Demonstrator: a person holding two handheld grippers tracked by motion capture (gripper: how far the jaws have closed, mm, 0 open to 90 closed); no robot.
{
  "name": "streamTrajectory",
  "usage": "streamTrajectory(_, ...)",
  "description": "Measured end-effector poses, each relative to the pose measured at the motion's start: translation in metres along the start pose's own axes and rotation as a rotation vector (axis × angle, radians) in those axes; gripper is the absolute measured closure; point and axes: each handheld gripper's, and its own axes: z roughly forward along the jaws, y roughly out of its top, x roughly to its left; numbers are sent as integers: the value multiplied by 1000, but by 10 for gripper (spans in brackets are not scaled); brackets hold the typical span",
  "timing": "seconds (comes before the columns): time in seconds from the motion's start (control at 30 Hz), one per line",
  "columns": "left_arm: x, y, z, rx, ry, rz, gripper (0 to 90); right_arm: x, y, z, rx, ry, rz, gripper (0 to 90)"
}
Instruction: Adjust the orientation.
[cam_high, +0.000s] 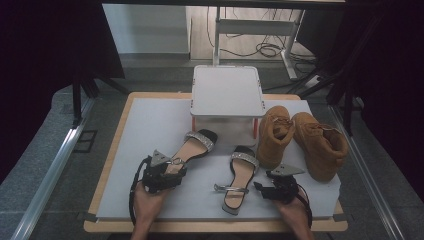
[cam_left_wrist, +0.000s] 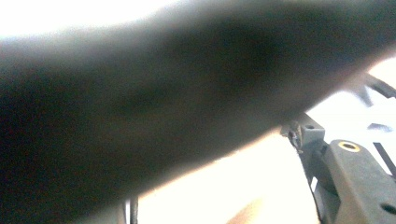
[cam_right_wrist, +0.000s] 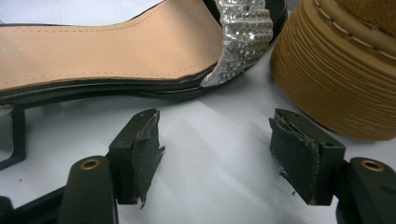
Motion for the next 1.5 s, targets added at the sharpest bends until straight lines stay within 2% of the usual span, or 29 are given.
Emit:
streamTrajectory(0.43,-4,18,35,-4,-3,-33,390,0,0,0,0,0,0,325)
streamTrajectory(0.47,-4,21,41,-4,7,-34,390,0,0,0,0,0,0,325)
streamTrajectory(0.77,-9,33,58,-12,35,-50,390,0,0,0,0,1,0,325)
streamTrajectory(1.0,-12,39,69,-34,56,-75,390,0,0,0,0,1,1,325)
streamTrajectory(1.2,-13,45,83,-47,92,-108,390,0,0,0,0,1,1,325)
streamTrajectory(1.5,-25,57,102,-51,126,-109,390,0,0,0,0,1,1,324)
